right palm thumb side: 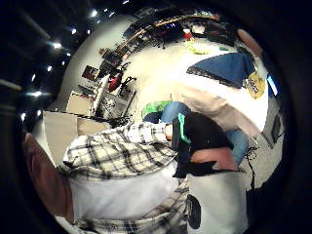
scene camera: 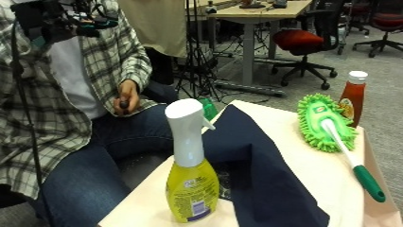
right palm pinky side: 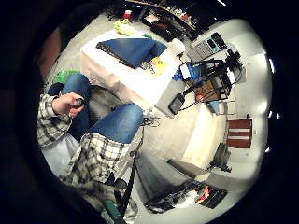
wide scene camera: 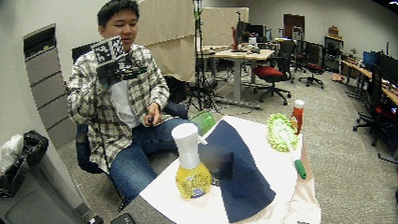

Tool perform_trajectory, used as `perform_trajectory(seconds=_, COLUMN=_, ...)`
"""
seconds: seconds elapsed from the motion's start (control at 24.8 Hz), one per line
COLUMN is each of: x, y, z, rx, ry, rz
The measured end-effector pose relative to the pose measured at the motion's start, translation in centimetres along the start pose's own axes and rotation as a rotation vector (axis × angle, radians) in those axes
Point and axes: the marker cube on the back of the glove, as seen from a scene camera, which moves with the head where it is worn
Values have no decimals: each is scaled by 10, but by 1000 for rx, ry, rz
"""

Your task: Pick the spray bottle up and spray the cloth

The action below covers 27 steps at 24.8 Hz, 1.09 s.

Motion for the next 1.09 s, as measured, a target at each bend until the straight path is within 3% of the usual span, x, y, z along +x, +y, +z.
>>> perform_trajectory(seconds=1.09, x=-6, y=-2, z=17, rx=-64, ry=-22, rz=2)
